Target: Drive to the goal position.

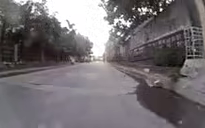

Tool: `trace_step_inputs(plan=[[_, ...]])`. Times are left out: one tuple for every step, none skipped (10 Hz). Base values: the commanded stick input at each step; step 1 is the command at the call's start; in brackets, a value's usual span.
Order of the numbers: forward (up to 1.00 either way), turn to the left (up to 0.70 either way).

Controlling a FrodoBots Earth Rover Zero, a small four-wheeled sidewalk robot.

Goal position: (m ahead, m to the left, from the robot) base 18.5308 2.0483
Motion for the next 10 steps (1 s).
trace_step_inputs(plan=[[1.0, -0.39], [1.0, -0.05], [1.0, 0.0], [1.0, 0.0], [1.0, 0.0], [1.0, 0.0], [1.0, 0.0], [1.0, 0.0], [1.0, 0.0], [1.0, 0.0]])
